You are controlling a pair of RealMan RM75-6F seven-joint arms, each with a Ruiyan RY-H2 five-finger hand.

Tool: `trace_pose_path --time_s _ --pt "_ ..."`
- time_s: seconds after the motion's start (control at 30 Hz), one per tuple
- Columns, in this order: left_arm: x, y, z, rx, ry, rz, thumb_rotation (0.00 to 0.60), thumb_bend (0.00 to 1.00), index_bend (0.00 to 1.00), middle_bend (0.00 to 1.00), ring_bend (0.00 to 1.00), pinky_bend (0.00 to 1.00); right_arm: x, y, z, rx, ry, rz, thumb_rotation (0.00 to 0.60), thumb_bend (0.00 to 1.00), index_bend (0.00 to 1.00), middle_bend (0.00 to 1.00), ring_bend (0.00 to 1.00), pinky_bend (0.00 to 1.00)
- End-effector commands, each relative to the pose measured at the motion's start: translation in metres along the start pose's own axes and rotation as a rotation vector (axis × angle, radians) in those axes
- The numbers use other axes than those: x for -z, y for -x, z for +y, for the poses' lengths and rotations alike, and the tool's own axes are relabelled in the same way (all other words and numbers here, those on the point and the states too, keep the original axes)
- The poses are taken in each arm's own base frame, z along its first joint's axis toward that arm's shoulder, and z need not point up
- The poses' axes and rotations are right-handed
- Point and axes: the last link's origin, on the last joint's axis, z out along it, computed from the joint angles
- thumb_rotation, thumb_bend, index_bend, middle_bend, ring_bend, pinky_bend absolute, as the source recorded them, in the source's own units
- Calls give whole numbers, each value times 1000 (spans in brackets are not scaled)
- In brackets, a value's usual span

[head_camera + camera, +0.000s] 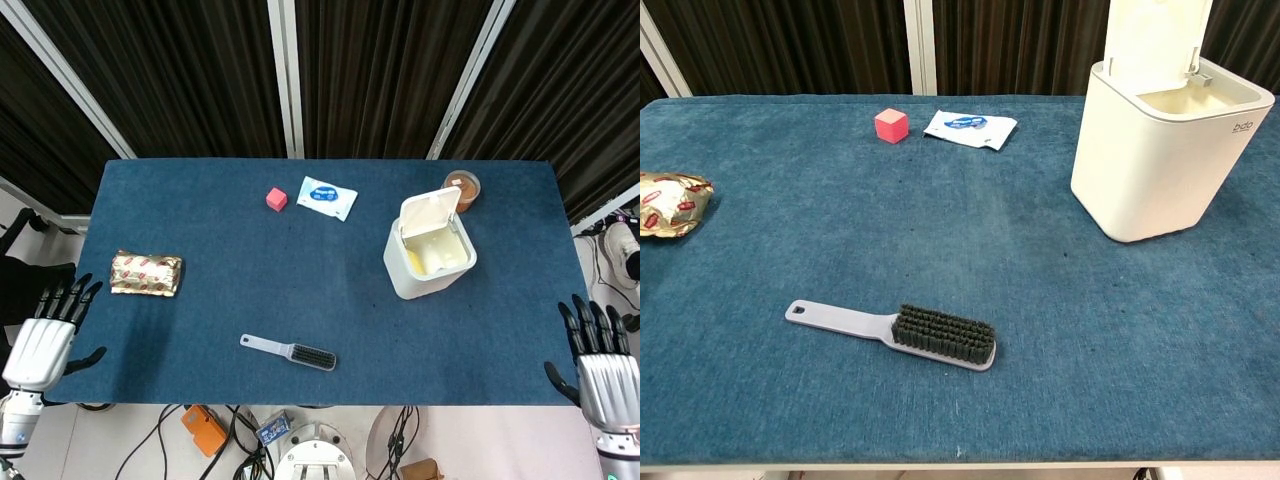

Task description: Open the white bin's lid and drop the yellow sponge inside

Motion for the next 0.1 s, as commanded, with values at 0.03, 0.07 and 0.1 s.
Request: trace_pose_path --time_s 0.03,0.07,0.1 --pt "0 1 1 -5 1 -1 600 96 0 0 0 4 18 2 4 -48 13 -1 600 368 0 0 0 0" --pt "0 1 2 -7 3 -1 600 96 0 0 0 3 17 3 5 -45 13 -8 600 368 0 0 0 0" --pt "0 1 2 -7 4 -1 600 96 0 0 0 3 15 4 5 -41 12 -15 600 368 0 0 0 0"
